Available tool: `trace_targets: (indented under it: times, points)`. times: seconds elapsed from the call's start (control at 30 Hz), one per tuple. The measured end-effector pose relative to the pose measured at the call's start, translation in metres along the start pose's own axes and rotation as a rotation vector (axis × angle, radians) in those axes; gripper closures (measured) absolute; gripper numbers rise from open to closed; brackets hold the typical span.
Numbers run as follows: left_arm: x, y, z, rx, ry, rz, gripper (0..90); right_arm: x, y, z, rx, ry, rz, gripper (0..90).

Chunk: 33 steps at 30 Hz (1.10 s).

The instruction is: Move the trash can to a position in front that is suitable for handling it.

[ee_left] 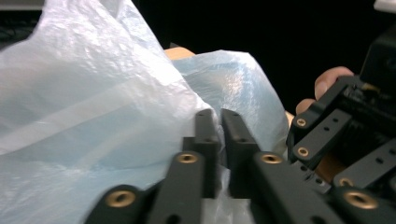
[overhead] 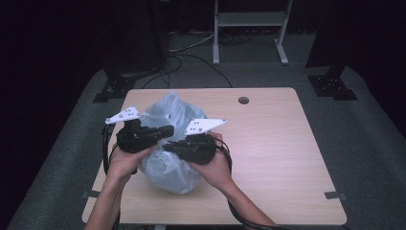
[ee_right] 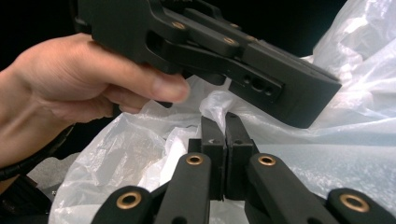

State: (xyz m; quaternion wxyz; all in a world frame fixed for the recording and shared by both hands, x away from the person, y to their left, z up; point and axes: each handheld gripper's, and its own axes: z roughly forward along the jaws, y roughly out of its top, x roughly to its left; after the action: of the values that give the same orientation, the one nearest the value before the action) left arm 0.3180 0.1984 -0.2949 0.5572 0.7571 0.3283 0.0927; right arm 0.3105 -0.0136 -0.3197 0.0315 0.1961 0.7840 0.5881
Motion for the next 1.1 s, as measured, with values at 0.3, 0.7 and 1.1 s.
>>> trace_targets:
  times: [0.3,0.7,1.1]
  points:
    - [0.004,0.004,-0.011,-0.110,-0.047,-0.025,89.8,-0.012,-0.004,-0.016,-0.039,-0.007,0.066,48.8]
    - [-0.018,0.011,0.003,-0.100,-0.166,0.020,89.7,-0.022,0.005,-0.011,-0.040,0.059,0.122,27.6]
    - [-0.022,0.009,0.004,-0.101,-0.120,0.046,89.6,-0.019,-0.001,-0.003,-0.078,0.038,0.124,45.5]
